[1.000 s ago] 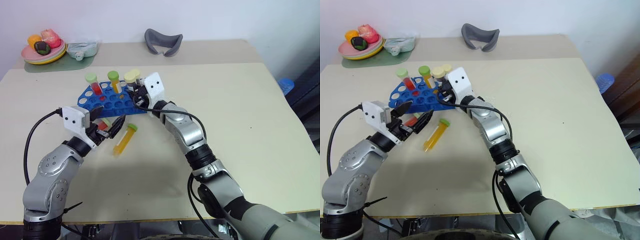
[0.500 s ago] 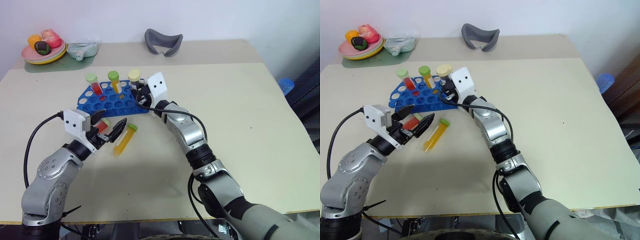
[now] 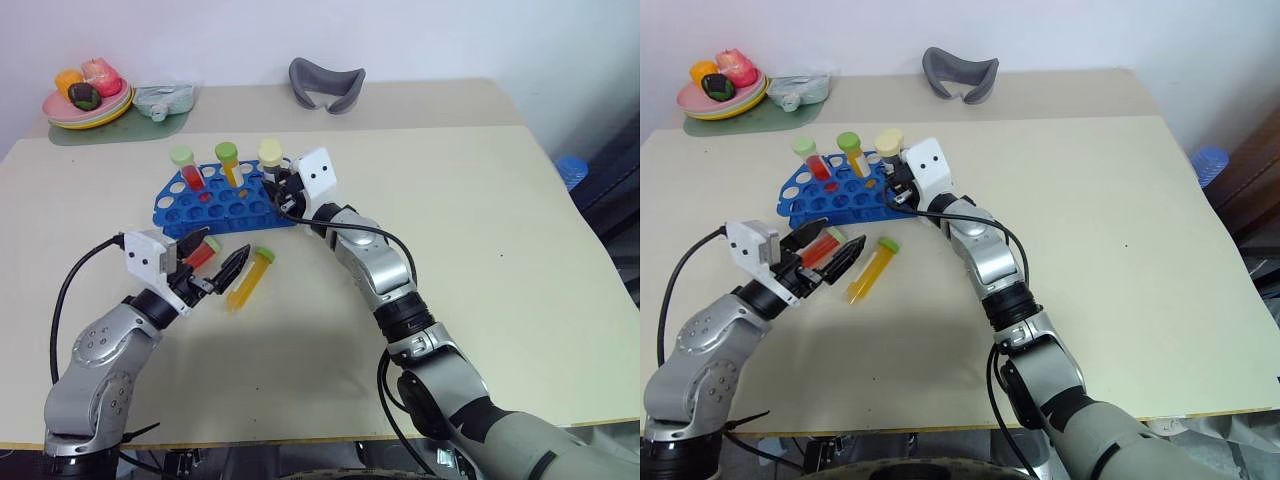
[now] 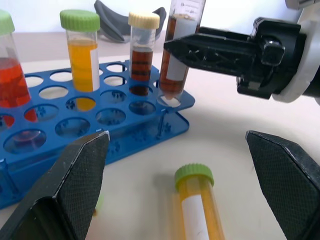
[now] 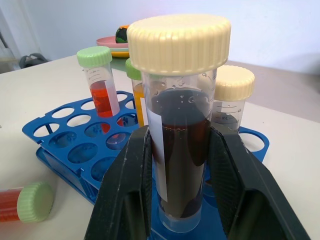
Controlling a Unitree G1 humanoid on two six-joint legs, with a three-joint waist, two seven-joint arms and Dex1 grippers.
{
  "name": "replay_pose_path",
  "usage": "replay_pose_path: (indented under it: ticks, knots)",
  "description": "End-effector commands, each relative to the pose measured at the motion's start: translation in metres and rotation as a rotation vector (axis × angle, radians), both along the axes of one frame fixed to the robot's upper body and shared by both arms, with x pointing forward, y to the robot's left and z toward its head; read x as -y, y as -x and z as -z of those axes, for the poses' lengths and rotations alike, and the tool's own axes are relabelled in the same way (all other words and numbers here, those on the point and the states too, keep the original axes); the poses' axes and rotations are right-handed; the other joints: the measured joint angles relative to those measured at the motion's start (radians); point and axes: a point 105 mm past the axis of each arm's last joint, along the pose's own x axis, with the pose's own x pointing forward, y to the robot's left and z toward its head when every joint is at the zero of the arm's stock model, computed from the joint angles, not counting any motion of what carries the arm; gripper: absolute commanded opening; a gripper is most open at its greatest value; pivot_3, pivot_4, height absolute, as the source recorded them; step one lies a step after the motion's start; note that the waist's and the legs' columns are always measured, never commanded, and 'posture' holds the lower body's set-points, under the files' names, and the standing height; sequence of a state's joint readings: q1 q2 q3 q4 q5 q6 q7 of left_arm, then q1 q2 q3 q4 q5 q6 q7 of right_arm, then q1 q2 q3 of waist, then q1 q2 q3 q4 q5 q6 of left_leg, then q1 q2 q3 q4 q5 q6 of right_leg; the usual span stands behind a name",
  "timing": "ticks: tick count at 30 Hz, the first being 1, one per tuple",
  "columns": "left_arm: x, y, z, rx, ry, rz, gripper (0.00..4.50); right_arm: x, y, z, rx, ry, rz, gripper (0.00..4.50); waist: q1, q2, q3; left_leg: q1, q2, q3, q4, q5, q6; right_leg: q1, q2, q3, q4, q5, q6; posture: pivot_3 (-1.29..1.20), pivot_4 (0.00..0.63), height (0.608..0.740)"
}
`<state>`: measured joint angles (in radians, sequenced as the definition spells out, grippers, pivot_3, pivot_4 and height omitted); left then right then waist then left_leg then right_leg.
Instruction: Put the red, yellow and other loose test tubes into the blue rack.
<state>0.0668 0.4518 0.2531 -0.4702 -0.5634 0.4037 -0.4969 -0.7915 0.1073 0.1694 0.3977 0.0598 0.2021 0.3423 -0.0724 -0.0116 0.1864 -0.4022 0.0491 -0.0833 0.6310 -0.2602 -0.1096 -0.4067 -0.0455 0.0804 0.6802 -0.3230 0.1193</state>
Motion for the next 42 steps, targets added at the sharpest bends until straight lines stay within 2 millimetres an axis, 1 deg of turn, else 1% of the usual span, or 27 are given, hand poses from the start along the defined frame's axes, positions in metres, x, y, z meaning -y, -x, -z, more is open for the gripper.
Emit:
replay_pose_path:
  ticks: [1, 15, 23, 25, 26, 30, 31, 33, 36, 39, 42]
  knots:
    - [-0.006, 0.002, -0.007, 0.049, -0.016, -0.012, 4.50, -0.002, 0.002, 0.002, -0.005, 0.004, -0.011, 1.30, 0.000, 0.000, 0.000, 0.000, 0.000, 0.000, 0.000, 0.000, 0.000, 0.000, 0.000, 0.000, 0.000, 0.000, 0.000, 0.00, 0.150, 0.740]
    - [-0.012, 0.004, 0.001, 0.045, -0.016, -0.007, 4.50, 0.005, 0.004, 0.006, 0.005, 0.020, 0.007, 1.30, 0.002, 0.000, 0.000, 0.000, 0.000, 0.000, 0.000, 0.000, 0.000, 0.000, 0.000, 0.000, 0.000, 0.000, 0.000, 0.00, 0.150, 0.740]
    - [-0.014, 0.004, 0.006, 0.042, -0.014, -0.004, 4.50, 0.003, 0.005, 0.009, -0.021, 0.019, -0.015, 1.30, 0.001, 0.000, 0.000, 0.000, 0.000, 0.000, 0.000, 0.000, 0.000, 0.000, 0.000, 0.000, 0.000, 0.000, 0.000, 0.00, 0.150, 0.740]
    - [-0.014, 0.004, 0.007, 0.042, -0.014, -0.006, 4.50, 0.002, 0.005, 0.006, -0.030, 0.001, -0.027, 2.05, 0.001, 0.000, 0.000, 0.000, 0.000, 0.000, 0.000, 0.000, 0.000, 0.000, 0.000, 0.000, 0.000, 0.000, 0.000, 0.00, 0.150, 0.740]
    - [-0.015, 0.004, 0.007, 0.042, -0.014, -0.007, 4.50, 0.002, 0.005, 0.004, -0.027, -0.008, -0.029, 2.34, 0.000, 0.000, 0.000, 0.000, 0.000, 0.000, 0.000, 0.000, 0.000, 0.000, 0.000, 0.000, 0.000, 0.000, 0.000, 0.00, 0.150, 0.740]
    - [-0.016, 0.004, 0.008, 0.037, -0.016, -0.010, 4.50, 0.005, 0.007, -0.008, 0.026, -0.031, -0.019, 4.37, 0.001, 0.000, 0.000, 0.000, 0.000, 0.000, 0.000, 0.000, 0.000, 0.000, 0.000, 0.000, 0.000, 0.000, 0.000, 0.00, 0.150, 0.740]
    - [-0.016, 0.003, 0.008, 0.036, -0.017, -0.010, 4.50, 0.007, 0.007, -0.011, 0.040, -0.035, -0.015, 4.45, 0.001, 0.000, 0.000, 0.000, 0.000, 0.000, 0.000, 0.000, 0.000, 0.000, 0.000, 0.000, 0.000, 0.000, 0.000, 0.00, 0.150, 0.740]
    - [-0.015, 0.002, 0.007, 0.024, -0.030, -0.010, 4.50, 0.016, 0.011, -0.020, 0.078, -0.047, -0.017, 4.45, 0.001, 0.000, 0.000, 0.000, 0.000, 0.000, 0.000, 0.000, 0.000, 0.000, 0.000, 0.000, 0.000, 0.000, 0.000, 0.00, 0.150, 0.740]
    - [-0.011, -0.001, 0.002, 0.002, -0.087, -0.001, 4.50, 0.040, 0.022, -0.029, 0.123, -0.047, -0.063, 4.45, 0.006, 0.000, 0.000, -0.001, 0.000, -0.001, 0.000, 0.000, 0.000, 0.000, 0.000, 0.000, 0.000, 0.000, 0.000, 0.00, 0.150, 0.740]
    - [-0.009, -0.004, -0.004, -0.037, -0.152, 0.014, 4.50, 0.069, 0.033, -0.030, 0.139, 0.010, -0.110, 4.45, 0.005, 0.000, 0.000, -0.001, -0.001, -0.001, 0.000, 0.000, 0.000, 0.001, -0.001, 0.000, -0.002, 0.000, 0.000, 0.00, 0.150, 0.740]
    - [0.002, -0.007, -0.013, -0.073, -0.192, 0.064, 4.50, 0.093, 0.046, -0.026, 0.157, 0.138, -0.157, 4.45, 0.005, 0.000, 0.000, -0.001, -0.001, -0.001, 0.000, 0.000, 0.000, 0.001, 0.000, 0.000, -0.002, 0.000, 0.000, 0.00, 0.150, 0.740]
